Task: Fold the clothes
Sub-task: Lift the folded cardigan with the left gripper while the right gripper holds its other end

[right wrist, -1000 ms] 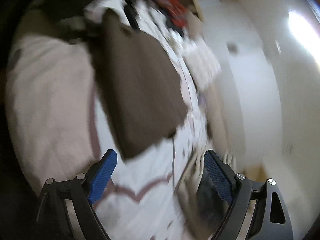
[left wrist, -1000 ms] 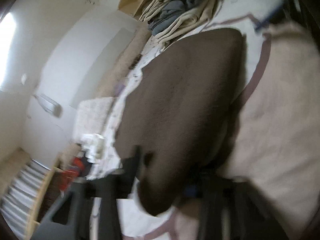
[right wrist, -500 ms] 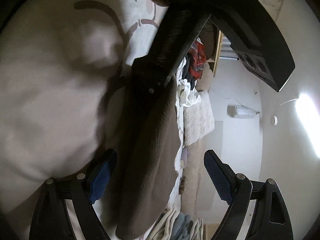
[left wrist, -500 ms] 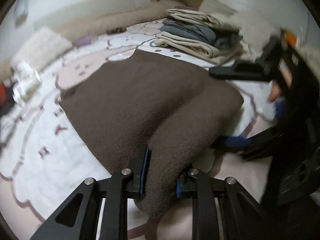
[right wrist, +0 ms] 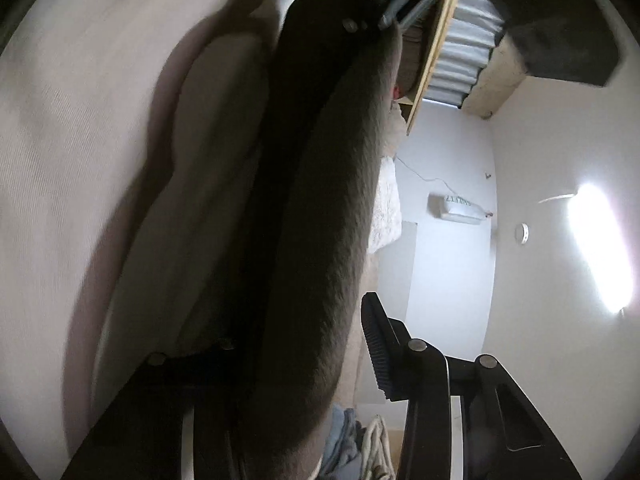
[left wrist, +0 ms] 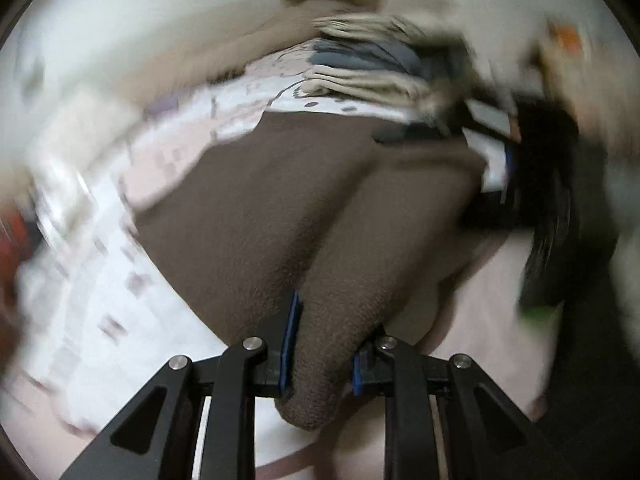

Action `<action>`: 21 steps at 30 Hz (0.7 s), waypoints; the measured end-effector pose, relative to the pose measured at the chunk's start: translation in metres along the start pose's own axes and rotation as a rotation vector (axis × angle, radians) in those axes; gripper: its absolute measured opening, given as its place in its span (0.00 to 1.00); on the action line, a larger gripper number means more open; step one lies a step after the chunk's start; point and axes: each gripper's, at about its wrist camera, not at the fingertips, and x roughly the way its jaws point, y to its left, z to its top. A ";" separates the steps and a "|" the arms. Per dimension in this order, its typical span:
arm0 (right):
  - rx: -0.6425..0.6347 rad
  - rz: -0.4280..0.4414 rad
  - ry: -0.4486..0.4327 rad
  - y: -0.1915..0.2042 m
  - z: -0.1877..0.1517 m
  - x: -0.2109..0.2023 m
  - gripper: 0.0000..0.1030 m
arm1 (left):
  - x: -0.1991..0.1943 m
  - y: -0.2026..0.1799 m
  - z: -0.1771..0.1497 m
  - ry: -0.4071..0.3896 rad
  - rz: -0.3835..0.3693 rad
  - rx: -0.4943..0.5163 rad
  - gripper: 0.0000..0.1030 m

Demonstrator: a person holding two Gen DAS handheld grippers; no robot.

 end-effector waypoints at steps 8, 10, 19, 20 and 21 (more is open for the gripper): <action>0.051 0.019 0.022 -0.006 -0.003 -0.002 0.36 | 0.015 -0.083 -0.033 0.070 0.475 0.494 0.36; 0.083 0.007 0.030 -0.008 0.002 -0.010 0.36 | 0.019 -0.085 -0.032 0.091 0.519 0.478 0.41; 0.091 -0.020 0.090 -0.014 -0.002 0.005 0.37 | 0.056 -0.086 -0.018 0.136 0.693 0.586 0.43; 0.091 -0.020 0.096 -0.014 -0.001 0.006 0.37 | 0.059 -0.086 -0.018 0.137 0.702 0.596 0.43; 0.091 -0.018 0.100 -0.015 0.000 0.007 0.37 | 0.062 -0.084 -0.018 0.140 0.712 0.602 0.44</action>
